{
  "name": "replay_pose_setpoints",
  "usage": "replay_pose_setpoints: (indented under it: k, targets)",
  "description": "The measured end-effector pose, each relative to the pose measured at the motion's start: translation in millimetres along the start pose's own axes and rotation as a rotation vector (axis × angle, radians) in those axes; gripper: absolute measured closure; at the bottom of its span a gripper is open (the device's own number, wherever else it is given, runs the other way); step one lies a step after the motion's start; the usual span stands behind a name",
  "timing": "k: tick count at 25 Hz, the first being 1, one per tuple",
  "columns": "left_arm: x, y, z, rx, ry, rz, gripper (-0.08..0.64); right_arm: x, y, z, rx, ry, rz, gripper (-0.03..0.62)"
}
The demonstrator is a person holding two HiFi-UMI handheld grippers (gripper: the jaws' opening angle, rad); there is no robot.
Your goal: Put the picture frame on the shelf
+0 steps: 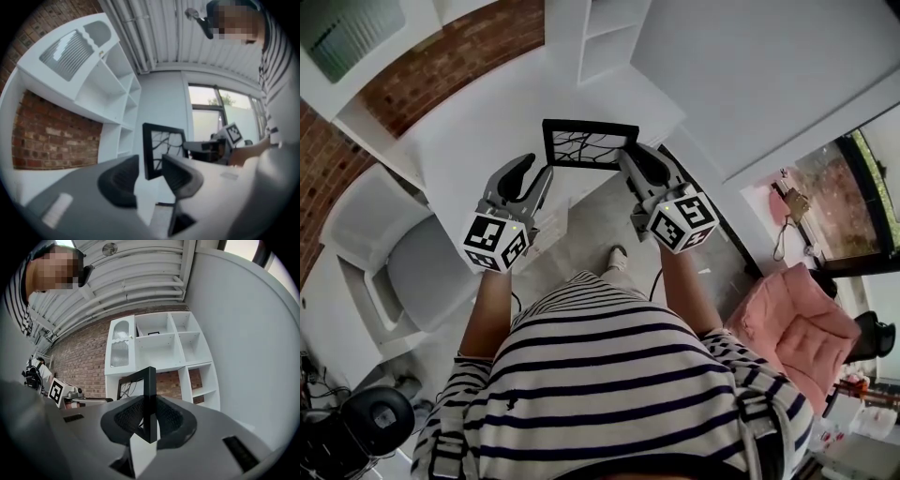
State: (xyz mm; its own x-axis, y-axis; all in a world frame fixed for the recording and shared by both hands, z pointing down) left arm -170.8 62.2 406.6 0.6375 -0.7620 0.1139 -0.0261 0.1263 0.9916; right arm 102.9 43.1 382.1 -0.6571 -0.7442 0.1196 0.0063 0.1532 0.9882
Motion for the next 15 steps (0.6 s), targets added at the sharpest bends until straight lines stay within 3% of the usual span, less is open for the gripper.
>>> replay_pose_setpoints:
  k: [10, 15]
  targets:
    - [42.9, -25.1, -7.8, 0.007, -0.084, 0.013, 0.433, 2.0, -5.0, -18.0, 0.04, -0.027, -0.003, 0.518]
    - [51.2, -30.2, -8.6, 0.012, -0.126, 0.044, 0.442, 8.6, -8.5, -24.4, 0.057, 0.004, 0.029, 0.518]
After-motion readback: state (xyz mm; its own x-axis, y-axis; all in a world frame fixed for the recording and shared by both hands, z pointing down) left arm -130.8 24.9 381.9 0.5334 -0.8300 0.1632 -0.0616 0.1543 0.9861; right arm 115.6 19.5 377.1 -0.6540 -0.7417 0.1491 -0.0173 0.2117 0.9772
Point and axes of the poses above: the fingertips, and each gripper's own axes: x forward along the fingers, z to its left, y out of its underside, the point moved 10 cm from there along -x, backward along the fingers, and after that the axes turned 9 degrees about z, right-handed, at the moved point
